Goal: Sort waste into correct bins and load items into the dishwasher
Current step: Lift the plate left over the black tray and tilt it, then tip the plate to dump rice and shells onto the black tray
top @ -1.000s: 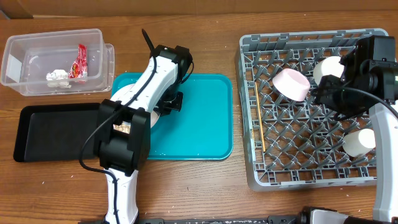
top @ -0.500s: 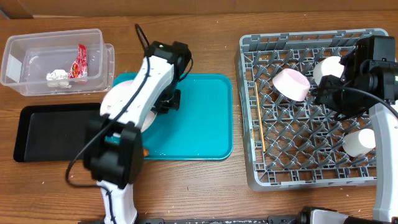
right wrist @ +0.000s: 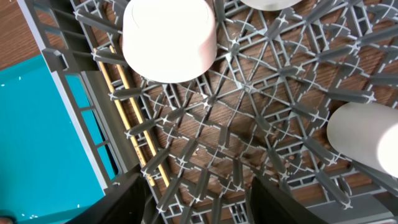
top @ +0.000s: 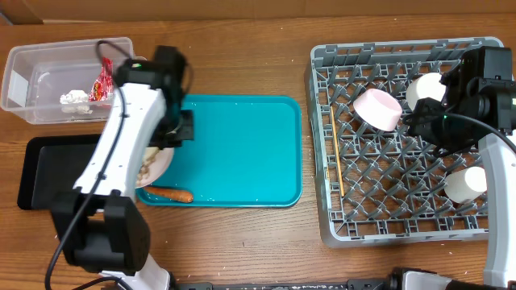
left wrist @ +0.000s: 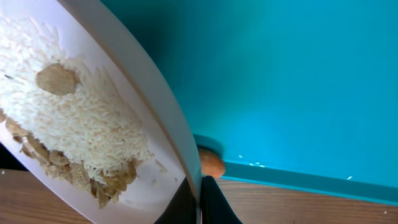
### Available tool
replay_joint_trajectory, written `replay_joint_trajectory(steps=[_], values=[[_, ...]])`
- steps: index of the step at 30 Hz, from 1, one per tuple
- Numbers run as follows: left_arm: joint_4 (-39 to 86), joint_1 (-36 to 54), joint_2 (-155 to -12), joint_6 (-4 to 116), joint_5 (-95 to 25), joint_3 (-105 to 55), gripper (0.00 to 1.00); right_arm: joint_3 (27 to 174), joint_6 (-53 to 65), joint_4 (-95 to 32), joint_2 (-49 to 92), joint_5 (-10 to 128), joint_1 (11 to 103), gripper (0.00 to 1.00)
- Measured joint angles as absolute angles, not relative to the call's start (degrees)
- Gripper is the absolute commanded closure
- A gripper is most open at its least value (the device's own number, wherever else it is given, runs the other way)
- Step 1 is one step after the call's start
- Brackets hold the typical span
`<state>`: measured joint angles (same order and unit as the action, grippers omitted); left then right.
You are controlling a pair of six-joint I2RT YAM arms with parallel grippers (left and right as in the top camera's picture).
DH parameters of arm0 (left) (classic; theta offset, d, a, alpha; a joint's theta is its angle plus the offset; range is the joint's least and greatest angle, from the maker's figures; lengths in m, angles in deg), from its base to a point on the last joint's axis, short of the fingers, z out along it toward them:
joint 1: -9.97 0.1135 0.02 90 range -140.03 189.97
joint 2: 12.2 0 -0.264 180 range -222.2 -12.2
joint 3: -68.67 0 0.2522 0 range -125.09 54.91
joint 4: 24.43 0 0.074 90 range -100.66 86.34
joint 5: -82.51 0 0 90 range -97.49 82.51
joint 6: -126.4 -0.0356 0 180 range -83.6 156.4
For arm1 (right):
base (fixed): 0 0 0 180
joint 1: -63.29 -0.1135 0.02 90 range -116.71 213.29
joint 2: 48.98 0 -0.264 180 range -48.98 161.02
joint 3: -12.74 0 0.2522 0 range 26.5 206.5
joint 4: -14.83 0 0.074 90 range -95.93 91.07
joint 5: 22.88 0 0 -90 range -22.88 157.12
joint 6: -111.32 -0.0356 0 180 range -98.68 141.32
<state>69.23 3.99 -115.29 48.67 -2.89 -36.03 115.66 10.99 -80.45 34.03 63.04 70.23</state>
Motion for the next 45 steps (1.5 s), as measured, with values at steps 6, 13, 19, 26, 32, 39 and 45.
replay_joint_trajectory(steps=[6, 13, 19, 26, 32, 39, 45], values=[[67.49, 12.78, -115.11, 43.64, -6.75, -33.91, 0.96, 115.66, 10.97, -80.60, 34.03, 63.04, 70.23, 0.43], [66.26, 21.91, -115.09, 38.00, -15.58, -33.89, 0.96, 115.66, 10.99, -80.84, 34.03, 63.04, 70.23, 0.43], [66.46, 31.05, -115.09, 32.30, -26.49, -33.89, 0.96, 115.66, 10.97, -80.91, 34.03, 63.04, 70.23, 0.43], [67.86, 43.55, -115.07, 24.60, -42.49, -33.89, 0.96, 115.66, 10.99, -80.95, 34.03, 63.04, 70.23, 0.43], [70.57, 52.03, -115.07, 18.37, -54.84, -33.89, 0.96, 115.66, 10.99, -81.04, 34.03, 63.06, 70.23, 0.44], [72.99, 57.76, -115.07, 13.39, -63.80, -33.89, 0.96, 115.66, 11.01, -81.01, 34.03, 63.04, 70.23, 0.43], [73.87, 58.35, -115.07, 11.23, -66.93, -33.89, 0.96, 115.66, 10.99, -81.21, 34.03, 63.02, 70.21, 0.44]])
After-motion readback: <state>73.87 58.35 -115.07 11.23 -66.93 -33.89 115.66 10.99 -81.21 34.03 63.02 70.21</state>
